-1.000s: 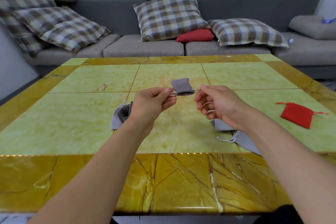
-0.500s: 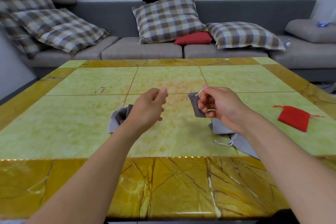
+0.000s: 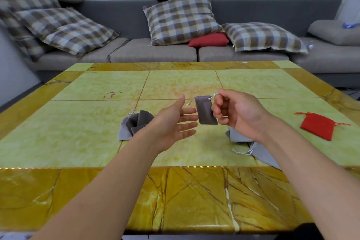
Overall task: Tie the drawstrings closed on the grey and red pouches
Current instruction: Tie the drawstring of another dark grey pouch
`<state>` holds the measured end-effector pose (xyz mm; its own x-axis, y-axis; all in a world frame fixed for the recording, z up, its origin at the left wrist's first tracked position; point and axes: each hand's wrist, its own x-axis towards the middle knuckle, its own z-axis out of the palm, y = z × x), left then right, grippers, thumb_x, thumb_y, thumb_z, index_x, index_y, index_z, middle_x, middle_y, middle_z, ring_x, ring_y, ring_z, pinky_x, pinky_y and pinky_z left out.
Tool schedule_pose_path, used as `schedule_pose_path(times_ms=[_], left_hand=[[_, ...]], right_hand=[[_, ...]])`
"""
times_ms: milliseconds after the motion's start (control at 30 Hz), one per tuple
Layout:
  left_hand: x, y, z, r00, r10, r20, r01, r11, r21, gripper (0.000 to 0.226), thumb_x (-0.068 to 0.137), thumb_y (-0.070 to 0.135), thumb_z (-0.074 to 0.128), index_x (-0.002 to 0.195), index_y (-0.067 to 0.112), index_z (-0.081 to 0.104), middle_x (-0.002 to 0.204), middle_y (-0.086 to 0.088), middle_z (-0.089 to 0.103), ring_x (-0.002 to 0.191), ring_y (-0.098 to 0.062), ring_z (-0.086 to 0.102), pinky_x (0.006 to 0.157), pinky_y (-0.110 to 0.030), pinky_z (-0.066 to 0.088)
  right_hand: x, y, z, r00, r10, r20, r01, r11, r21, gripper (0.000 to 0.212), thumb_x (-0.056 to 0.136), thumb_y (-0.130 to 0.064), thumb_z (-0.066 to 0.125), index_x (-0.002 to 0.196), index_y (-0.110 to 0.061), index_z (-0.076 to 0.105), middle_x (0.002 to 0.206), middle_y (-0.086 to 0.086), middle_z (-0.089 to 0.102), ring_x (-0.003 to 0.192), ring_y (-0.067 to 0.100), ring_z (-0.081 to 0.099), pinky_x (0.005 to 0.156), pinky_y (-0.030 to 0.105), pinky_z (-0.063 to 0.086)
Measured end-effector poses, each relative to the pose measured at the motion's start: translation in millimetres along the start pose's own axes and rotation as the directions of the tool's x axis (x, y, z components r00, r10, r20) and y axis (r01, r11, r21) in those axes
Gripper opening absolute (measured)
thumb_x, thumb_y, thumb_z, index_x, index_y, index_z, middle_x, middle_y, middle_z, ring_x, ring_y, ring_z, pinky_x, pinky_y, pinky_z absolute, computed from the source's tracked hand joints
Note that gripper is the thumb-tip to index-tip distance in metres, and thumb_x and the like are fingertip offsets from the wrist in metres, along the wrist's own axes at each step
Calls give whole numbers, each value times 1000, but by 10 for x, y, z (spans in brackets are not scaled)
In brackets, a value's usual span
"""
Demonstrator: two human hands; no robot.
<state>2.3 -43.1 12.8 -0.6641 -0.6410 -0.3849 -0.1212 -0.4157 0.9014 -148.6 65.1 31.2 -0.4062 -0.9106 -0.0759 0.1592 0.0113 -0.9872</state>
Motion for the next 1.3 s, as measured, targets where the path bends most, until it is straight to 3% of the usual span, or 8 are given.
schedule_pose_path(times_ms=[133, 300, 500, 667, 800, 933, 1100, 1300], left_hand=[[30, -33, 21, 998, -55, -30, 51, 990, -129, 48, 101, 46, 47, 109, 5, 71, 86, -2, 63, 69, -13, 55, 62, -26, 49], [64, -51, 42, 994, -112, 2, 110, 968, -228, 48, 96, 49, 56, 103, 4, 71, 69, 0, 57, 59, -11, 48, 57, -23, 46], [70, -48, 24, 987, -159, 32, 162, 972, -170, 32, 95, 41, 61, 76, 16, 59, 58, 5, 45, 50, -9, 36, 50, -20, 34], [85, 4, -1, 993, -109, -39, 84, 911, -404, 21, 99, 24, 54, 80, 17, 59, 56, 8, 44, 47, -6, 31, 46, -18, 27], [93, 41, -45, 998, -47, -40, 16, 818, -575, 21, 103, 25, 48, 89, 17, 62, 60, 7, 47, 51, -6, 34, 50, -18, 27], [83, 34, 1, 1000, -14, -20, -1, 803, -596, 29, 106, 30, 41, 85, 19, 59, 61, 6, 49, 51, -6, 37, 50, -18, 30], [1, 92, 37, 1000, 8, -20, -19, 764, -645, 39, 108, 24, 35, 72, 19, 50, 63, 4, 43, 54, -9, 33, 54, -18, 28], [-32, 256, 46, 981, 83, -173, -181, 698, -693, 43, 107, 13, 33, 66, 15, 48, 58, 2, 38, 47, -9, 30, 40, -16, 31]], right_hand=[[-3, 20, 27, 998, 31, 63, -31, 1000, -7, 39, 103, -27, 40, 66, -14, 48, 61, 7, 52, 54, 18, 44, 50, 28, 29], [-18, 40, 69, 986, 66, 150, -58, 996, -62, 40, 103, -27, 39, 67, -13, 47, 62, 8, 51, 54, 17, 45, 50, 27, 32], [-36, 54, 91, 973, 118, 197, -95, 988, -119, 42, 103, -28, 40, 63, -15, 48, 60, 9, 50, 55, 18, 44, 51, 28, 31], [-17, 52, 89, 995, 81, 65, -73, 991, -114, 39, 103, -28, 43, 67, -14, 49, 63, 8, 54, 55, 17, 45, 48, 26, 32], [7, 69, 69, 989, 90, -118, -88, 996, 21, 34, 101, -26, 50, 69, -14, 54, 76, 5, 61, 58, 15, 52, 50, 24, 38], [22, 55, 116, 979, 97, -177, -50, 966, 254, 33, 98, -24, 55, 67, -14, 52, 88, 3, 69, 62, 15, 57, 48, 23, 42], [46, 1, 134, 997, 46, -63, 13, 702, 712, 34, 99, -16, 46, 66, -15, 43, 81, 3, 69, 53, 6, 50, 42, 16, 34], [81, -82, 237, 982, 72, -172, 65, 730, 680, 35, 100, -10, 41, 66, -16, 36, 61, 0, 44, 42, 7, 26, 39, 17, 28]])
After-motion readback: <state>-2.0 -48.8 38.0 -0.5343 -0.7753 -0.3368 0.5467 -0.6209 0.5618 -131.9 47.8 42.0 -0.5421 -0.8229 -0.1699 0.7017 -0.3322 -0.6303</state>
